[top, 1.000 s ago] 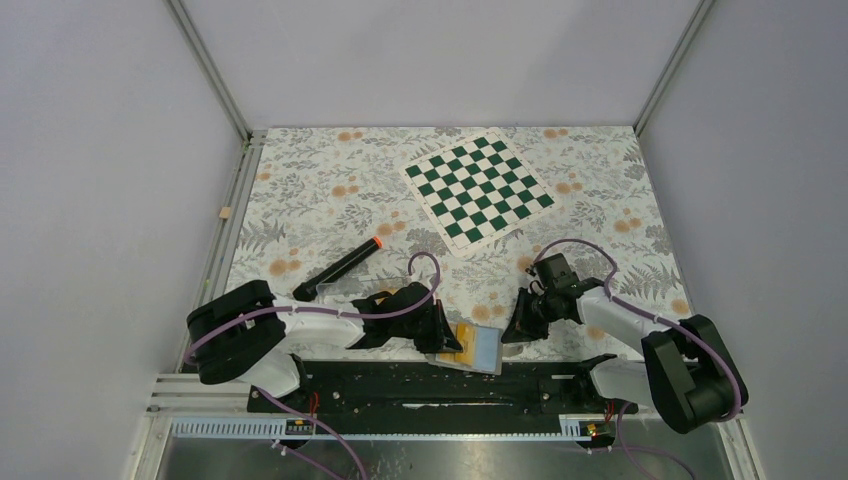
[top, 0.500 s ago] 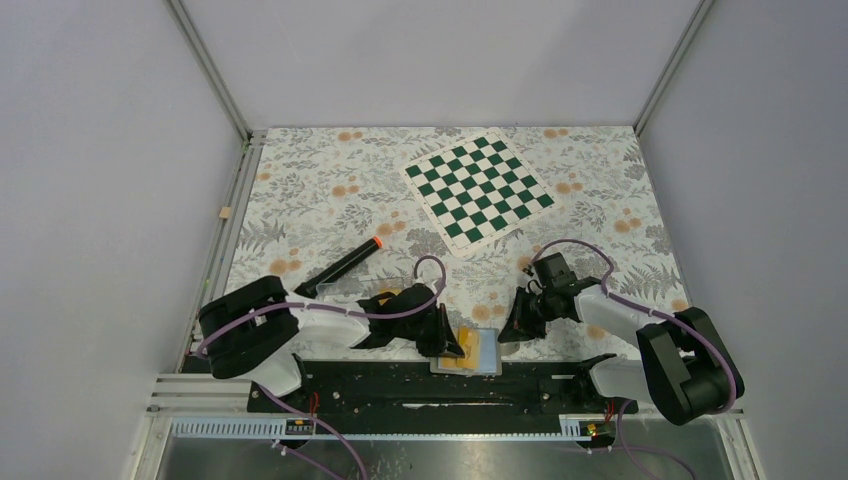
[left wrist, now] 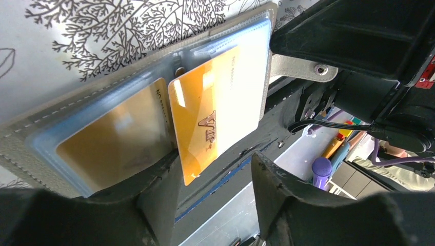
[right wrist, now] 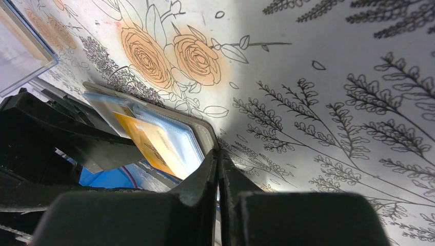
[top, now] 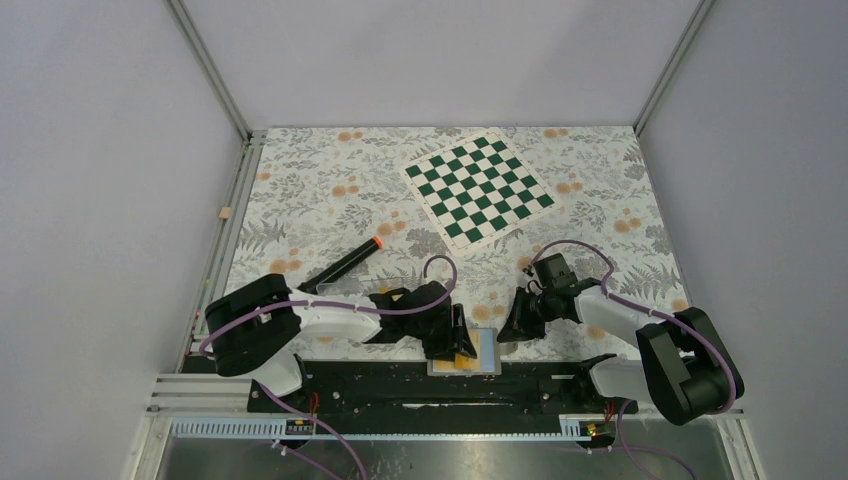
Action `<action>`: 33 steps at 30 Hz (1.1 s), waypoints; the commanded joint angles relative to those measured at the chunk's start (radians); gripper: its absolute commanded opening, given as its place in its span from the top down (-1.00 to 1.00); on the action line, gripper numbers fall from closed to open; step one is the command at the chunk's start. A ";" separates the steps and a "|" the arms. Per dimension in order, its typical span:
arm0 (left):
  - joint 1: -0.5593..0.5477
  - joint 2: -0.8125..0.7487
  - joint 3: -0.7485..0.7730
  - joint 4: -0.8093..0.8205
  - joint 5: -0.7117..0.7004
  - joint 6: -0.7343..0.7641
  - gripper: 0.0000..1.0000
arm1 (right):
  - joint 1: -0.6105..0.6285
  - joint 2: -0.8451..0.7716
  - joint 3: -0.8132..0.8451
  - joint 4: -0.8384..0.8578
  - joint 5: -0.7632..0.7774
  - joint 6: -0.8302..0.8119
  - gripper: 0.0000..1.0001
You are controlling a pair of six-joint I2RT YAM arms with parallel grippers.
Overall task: Put the credit cards into the card holder
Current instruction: Insert the credit card into the card holder.
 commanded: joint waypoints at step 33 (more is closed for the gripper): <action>-0.062 0.184 0.491 -0.572 -0.124 0.259 -0.61 | 0.001 -0.107 0.035 -0.134 0.103 -0.037 0.78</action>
